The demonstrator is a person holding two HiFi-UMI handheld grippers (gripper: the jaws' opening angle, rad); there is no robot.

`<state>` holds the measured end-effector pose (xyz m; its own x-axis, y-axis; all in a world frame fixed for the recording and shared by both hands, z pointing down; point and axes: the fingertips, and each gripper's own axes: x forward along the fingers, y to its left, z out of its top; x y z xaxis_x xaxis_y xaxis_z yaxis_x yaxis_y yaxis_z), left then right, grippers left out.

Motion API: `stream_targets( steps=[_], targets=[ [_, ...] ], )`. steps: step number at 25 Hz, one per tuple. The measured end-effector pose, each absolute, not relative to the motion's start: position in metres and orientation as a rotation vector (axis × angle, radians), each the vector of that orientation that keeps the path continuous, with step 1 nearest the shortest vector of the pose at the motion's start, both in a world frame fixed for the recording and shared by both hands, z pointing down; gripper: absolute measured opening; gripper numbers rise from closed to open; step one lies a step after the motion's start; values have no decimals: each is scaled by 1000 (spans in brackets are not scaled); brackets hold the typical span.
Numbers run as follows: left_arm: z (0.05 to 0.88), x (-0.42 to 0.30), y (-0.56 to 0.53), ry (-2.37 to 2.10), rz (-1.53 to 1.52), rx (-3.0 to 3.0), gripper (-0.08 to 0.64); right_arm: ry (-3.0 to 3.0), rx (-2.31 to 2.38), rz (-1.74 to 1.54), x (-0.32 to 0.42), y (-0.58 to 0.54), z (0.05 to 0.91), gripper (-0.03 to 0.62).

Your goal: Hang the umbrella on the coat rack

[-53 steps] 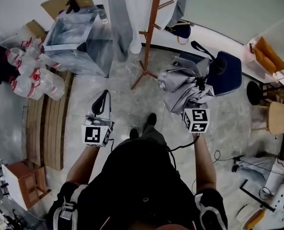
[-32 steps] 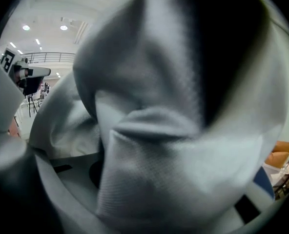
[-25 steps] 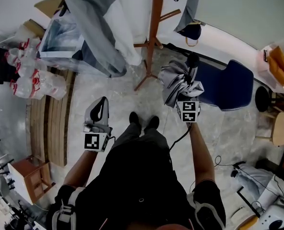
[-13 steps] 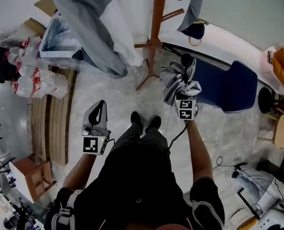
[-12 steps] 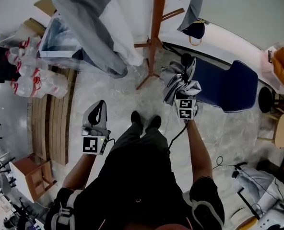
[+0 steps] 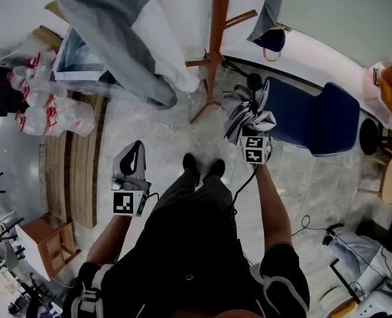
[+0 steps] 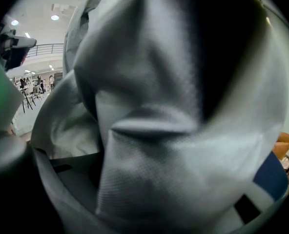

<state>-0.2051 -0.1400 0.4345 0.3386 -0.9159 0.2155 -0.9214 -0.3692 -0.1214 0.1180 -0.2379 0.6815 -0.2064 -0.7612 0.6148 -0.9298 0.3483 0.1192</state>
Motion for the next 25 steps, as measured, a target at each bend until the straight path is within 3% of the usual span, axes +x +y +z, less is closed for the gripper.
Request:
stream_targets(
  steps=[25],
  targets=[
    [448,-189,-140,-1645,354,2581,2,-1968,1448,344,108,-230,705,143]
  ],
)
